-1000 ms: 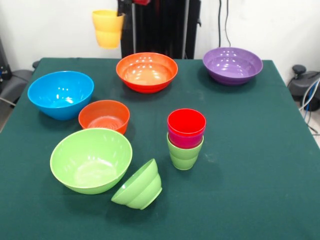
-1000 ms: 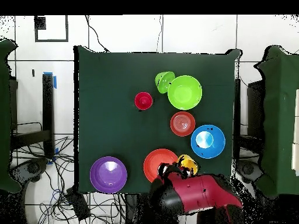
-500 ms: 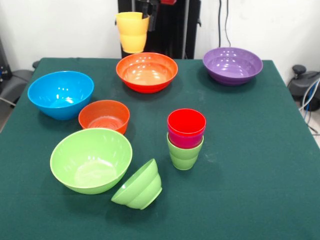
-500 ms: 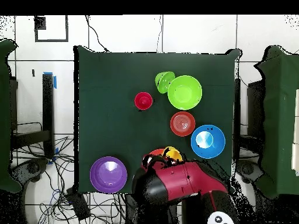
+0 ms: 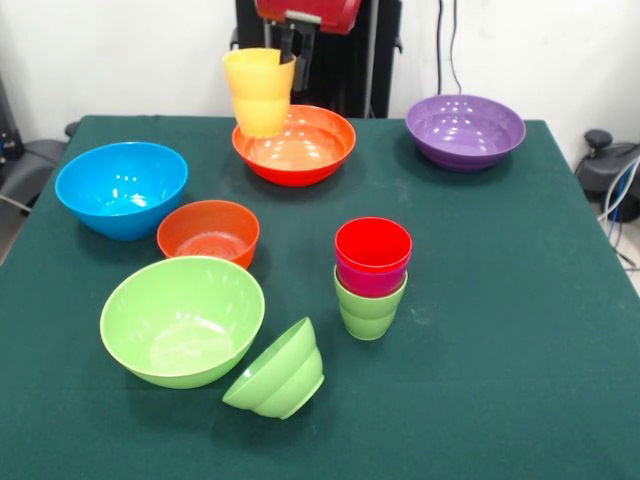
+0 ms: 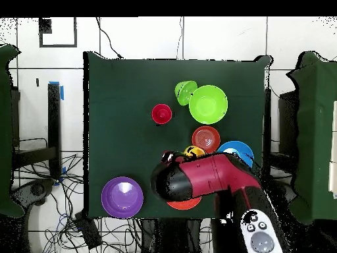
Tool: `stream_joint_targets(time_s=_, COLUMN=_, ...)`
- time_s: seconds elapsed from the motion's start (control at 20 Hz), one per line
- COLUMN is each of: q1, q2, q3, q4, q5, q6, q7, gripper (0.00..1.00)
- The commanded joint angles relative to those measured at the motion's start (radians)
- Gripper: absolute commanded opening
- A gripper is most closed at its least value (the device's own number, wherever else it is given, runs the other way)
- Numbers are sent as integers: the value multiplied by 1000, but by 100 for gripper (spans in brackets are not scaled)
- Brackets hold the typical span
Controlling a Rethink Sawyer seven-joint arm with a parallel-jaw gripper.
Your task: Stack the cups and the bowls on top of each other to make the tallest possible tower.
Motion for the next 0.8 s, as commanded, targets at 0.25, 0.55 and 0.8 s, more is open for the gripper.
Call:
stream_joint_targets(time_s=0.25, q1=21, q2=179, q3=110, q4=-251, q5=28, q6=162, q7=-155, gripper=0)
stream_joint_targets(time_s=0.55, q1=74, q2=234, q3=90, q4=-383, q5=26, q6=237, q7=-119, gripper=0)
stream_joint_targets(time_s=0.8, q1=98, q2=228, q3=80, q4=-411, q5=46, q6=286, q7=-98, gripper=0)
